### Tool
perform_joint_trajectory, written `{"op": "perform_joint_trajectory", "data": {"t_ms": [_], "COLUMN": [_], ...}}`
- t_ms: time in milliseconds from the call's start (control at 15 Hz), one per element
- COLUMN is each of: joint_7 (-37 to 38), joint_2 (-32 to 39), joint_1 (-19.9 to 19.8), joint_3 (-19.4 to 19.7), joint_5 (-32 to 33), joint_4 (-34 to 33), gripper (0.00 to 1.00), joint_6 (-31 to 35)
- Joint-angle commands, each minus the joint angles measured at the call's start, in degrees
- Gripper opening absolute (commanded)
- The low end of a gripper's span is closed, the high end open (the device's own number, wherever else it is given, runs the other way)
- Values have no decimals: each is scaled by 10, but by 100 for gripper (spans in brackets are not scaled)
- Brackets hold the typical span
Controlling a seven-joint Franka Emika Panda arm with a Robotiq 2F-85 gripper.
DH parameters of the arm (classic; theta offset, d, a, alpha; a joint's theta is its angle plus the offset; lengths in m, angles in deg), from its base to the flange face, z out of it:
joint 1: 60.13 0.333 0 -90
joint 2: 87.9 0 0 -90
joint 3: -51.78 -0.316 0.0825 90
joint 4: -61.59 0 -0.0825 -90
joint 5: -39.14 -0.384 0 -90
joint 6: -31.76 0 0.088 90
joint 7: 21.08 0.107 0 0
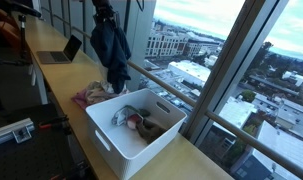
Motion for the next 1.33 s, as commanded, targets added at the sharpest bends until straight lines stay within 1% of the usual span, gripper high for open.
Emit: {"op": "perform_joint_trajectory", "data": {"t_ms": [0,400,800,1000,1133,1200,1267], "joint_7": [7,-3,-31,-37,-42,-42,-39], "joint_2": [67,208,331,360,355,349,336], "joint_1": [0,2,-5,-5,-9,-9,-8], "joint_3": [12,39,44,43,41,41,43], "joint_5": [3,-39,-113,-130,-137,-139,-141], "joint_4": [-1,36,54,51,57,60,65], "gripper": [0,0,0,0,0,25,27], "joint_6": [33,139,216,234,238,238,237]}}
